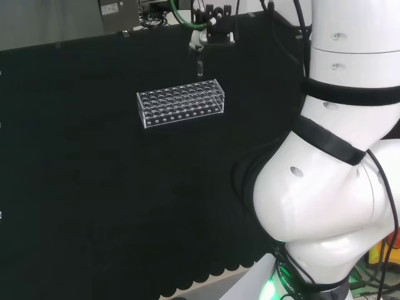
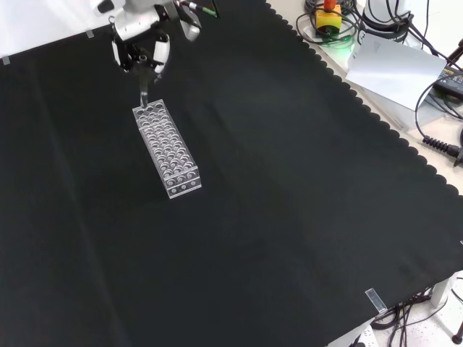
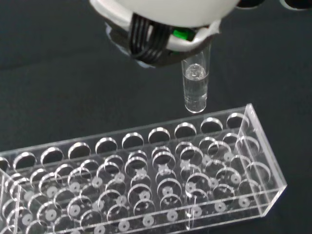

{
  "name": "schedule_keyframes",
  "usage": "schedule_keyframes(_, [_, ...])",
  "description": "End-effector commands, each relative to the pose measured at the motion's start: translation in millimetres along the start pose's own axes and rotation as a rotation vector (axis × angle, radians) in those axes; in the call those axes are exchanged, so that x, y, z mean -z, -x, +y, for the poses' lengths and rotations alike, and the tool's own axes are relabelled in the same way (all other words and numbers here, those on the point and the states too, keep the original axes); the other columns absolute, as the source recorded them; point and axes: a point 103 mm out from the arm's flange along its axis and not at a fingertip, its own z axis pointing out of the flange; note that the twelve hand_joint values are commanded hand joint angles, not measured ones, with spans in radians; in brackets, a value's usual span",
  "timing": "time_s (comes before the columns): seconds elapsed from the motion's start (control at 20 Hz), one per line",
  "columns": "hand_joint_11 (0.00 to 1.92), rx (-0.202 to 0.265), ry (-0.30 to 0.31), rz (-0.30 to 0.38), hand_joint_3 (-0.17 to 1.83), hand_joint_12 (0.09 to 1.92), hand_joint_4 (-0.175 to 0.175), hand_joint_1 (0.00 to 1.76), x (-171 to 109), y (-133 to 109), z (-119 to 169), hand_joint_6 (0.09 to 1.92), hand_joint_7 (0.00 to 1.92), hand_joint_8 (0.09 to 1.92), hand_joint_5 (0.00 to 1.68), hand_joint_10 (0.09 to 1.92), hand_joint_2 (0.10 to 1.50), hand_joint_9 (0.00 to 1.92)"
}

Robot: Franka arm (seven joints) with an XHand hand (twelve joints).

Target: Shake the test tube.

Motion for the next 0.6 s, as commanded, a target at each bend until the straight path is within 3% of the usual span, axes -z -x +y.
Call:
schedule_keyframes(0.05, [1.19, 0.002, 0.036, -0.018, 0.53, 0.87, -0.175, 1.22, 39.6, 1.4, -15.5, 0.54, 1.72, 0.41, 1.31, 0.45, 0.71, 1.63])
schedule_keyframes(0.6, [1.18, 0.047, 0.052, 0.007, 0.54, 0.88, -0.175, 1.22, 59.0, -21.6, -42.5, 0.54, 1.72, 0.41, 1.31, 0.45, 0.71, 1.63])
